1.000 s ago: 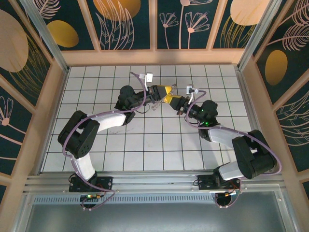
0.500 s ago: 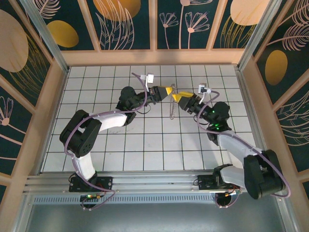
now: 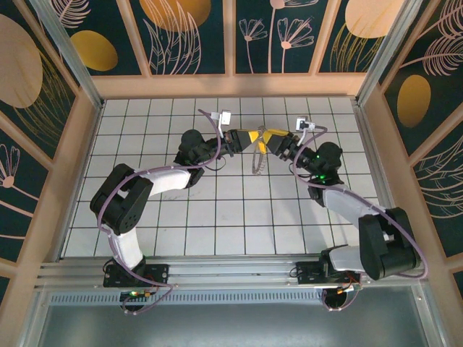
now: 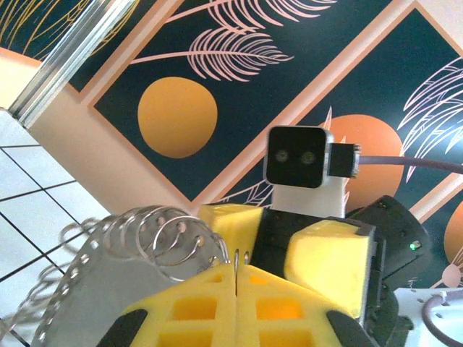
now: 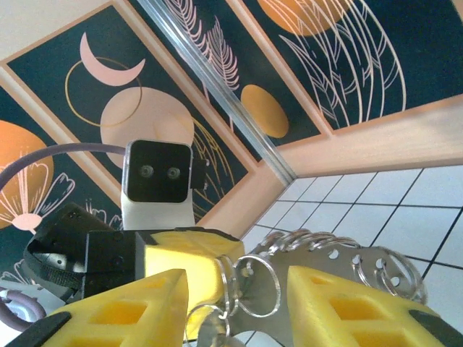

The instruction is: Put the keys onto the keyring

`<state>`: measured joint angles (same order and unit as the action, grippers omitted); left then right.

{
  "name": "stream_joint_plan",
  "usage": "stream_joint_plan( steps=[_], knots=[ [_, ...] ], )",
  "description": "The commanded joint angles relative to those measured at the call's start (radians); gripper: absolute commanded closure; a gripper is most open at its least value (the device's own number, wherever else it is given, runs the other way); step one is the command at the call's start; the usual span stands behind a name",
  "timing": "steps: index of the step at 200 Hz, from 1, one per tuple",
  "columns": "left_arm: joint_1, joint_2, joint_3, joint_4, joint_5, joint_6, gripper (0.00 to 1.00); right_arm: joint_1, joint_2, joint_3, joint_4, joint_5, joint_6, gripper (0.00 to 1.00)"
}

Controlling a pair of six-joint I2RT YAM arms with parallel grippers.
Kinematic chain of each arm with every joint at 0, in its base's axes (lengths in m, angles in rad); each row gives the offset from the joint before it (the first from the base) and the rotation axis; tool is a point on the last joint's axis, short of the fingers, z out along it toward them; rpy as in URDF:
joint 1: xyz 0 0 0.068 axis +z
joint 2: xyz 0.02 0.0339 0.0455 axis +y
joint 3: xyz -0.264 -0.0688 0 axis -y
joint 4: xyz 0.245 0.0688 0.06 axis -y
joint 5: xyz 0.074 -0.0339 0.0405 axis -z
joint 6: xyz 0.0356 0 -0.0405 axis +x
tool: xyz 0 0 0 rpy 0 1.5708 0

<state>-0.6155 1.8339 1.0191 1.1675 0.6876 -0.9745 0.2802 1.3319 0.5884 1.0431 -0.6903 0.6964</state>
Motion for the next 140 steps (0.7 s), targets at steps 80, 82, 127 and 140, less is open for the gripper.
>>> stream_joint_plan(
  steps=[80, 82, 127, 140],
  knots=[
    [-0.004, 0.000, 0.006, 0.092, 0.012, -0.025, 1.00, 0.021, 0.104, 0.031, 0.261, -0.049, 0.137, 0.70],
    [-0.004, 0.001, 0.006, 0.093, 0.011, -0.027, 1.00, 0.022, 0.107, 0.031, 0.266, -0.048, 0.140, 0.70],
    [-0.004, 0.006, 0.004, 0.112, 0.007, -0.041, 1.00, 0.030, 0.141, 0.028, 0.327, -0.039, 0.186, 0.75],
    [-0.003, 0.005, 0.003, 0.112, 0.006, -0.041, 1.00, 0.030, 0.138, 0.023, 0.326, -0.032, 0.186, 0.66]
  ],
)
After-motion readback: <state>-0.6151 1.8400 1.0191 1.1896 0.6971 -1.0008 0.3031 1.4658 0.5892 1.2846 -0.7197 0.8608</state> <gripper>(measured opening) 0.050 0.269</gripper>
